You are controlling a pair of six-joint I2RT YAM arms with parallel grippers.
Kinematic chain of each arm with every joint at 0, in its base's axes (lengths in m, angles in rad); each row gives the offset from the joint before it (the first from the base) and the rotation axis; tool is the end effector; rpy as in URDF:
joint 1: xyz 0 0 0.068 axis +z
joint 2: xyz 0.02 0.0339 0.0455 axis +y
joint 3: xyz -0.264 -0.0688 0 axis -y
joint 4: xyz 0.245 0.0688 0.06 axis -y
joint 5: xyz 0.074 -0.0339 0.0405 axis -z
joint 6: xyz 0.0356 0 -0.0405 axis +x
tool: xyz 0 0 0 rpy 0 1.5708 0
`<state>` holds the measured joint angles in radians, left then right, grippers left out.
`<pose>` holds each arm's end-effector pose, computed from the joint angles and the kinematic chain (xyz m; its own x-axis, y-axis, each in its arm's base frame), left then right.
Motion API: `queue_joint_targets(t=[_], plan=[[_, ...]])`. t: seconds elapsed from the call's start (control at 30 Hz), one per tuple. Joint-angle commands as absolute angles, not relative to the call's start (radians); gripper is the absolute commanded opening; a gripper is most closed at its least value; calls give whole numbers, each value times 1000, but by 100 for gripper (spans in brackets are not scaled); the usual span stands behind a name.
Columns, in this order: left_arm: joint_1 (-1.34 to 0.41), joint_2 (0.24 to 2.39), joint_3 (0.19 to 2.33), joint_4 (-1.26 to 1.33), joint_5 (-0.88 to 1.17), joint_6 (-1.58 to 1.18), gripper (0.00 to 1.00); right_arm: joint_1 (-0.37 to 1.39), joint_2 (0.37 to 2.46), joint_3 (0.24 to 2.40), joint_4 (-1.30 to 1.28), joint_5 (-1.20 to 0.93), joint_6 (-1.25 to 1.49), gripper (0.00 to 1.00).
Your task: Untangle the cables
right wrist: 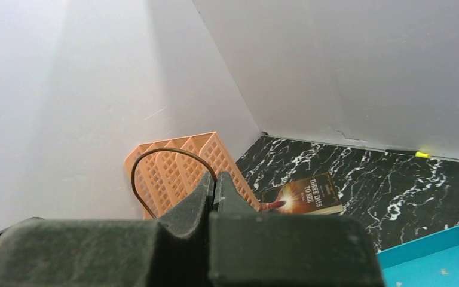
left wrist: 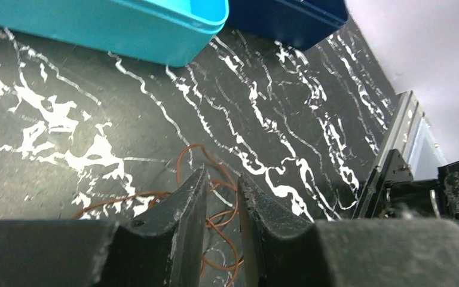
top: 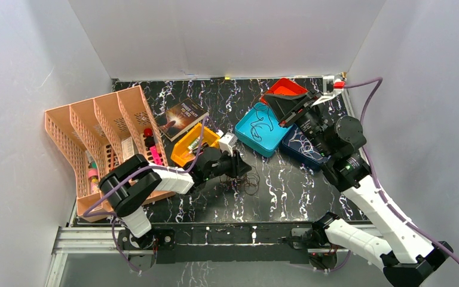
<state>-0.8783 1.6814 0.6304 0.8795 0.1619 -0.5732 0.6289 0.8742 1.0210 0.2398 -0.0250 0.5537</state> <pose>0.2066 -0.2580 0.1744 -0.5585 -0.1651 -0.8129 0.6643 0.4979 -0.5575 0.1497 0.1100 0.4525 -0.0597 0.6066 -0.7928 -0.6765 0.5594 0.4790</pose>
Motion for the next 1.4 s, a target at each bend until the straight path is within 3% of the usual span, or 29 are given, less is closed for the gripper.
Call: queue_joint_targets(t=[0.0, 0.33, 0.67, 1.37], plan=[[-875, 1593, 604, 854, 118, -566, 26, 630, 847, 1059, 247, 41, 490, 0], [-866, 1347, 625, 513, 3, -484, 38, 629, 864, 1039, 114, 176, 370, 0], [-835, 1124, 669, 199, -137, -437, 65, 627, 1022, 1107, -64, 275, 303, 0], [-826, 980, 649, 9, -190, -464, 74, 448, 1396, 1110, 164, 231, 274, 1]])
